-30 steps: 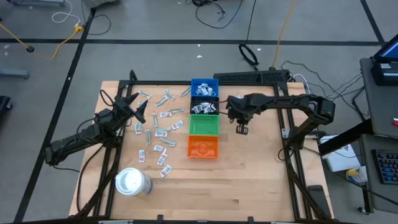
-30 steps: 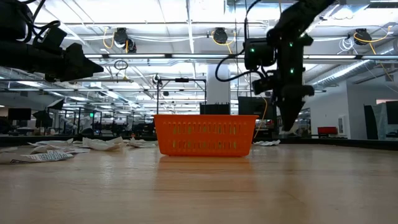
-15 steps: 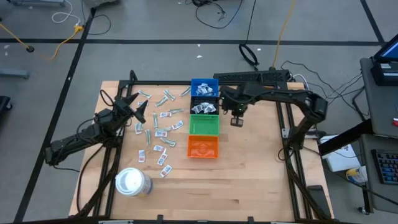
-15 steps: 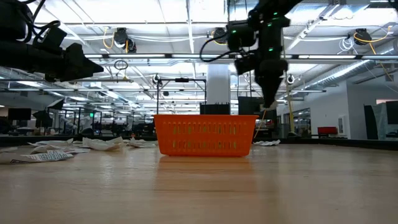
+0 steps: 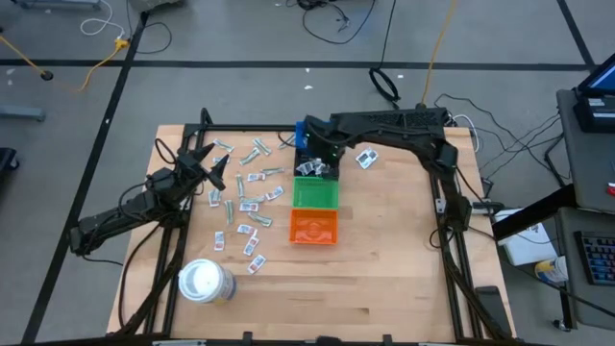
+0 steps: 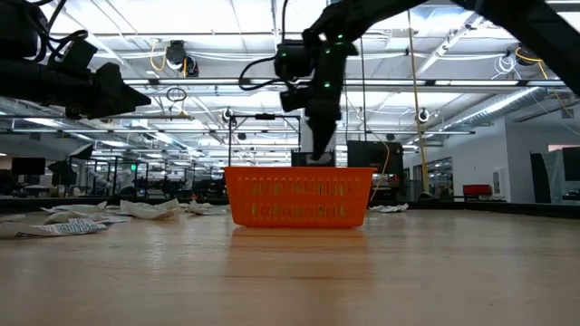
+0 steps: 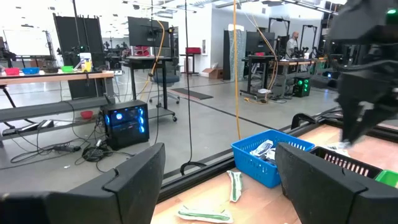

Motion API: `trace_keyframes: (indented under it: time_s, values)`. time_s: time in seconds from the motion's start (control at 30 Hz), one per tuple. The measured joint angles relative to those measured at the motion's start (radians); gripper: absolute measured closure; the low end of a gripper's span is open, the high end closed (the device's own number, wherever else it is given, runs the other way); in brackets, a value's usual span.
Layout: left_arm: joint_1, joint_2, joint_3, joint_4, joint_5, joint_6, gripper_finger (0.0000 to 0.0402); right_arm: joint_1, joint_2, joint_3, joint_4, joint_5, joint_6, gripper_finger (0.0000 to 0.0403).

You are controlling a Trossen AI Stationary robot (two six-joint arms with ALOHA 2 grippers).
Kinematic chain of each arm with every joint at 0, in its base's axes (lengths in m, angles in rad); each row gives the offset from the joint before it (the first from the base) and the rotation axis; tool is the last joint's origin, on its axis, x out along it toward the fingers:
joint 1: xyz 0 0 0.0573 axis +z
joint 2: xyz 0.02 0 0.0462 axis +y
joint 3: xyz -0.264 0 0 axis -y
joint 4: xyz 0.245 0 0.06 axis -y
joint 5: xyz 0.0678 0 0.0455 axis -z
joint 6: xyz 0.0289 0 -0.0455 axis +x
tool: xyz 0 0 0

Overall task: Pick & Place First Aid Supplies
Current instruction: Put the black towelette pack into the black bin

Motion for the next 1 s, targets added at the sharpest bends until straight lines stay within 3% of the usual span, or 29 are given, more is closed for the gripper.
trace_keyframes:
  time_s: [0.2, 0.37, 0.8, 1.0]
  values:
    - [0.000, 0.000, 0.000, 0.000, 0.000, 0.000, 0.0096, -0.012, 0.106, 0.134, 0.012, -0.002, 0.001, 0.0388]
    - [0.000, 0.000, 0.000, 0.000, 0.000, 0.000, 0.0096, -0.014, 0.141, 0.138, 0.036, -0.055, 0.010, 0.0388]
    - [0.000, 0.000, 0.000, 0.000, 0.000, 0.000, 0.0096, -0.009, 0.168, 0.137, 0.085, -0.054, 0.011, 0.0384]
    - [0.000, 0.000, 0.000, 0.000, 0.000, 0.000, 0.0096, -0.013, 0.163, 0.137, 0.066, -0.098, 0.061, 0.0319]
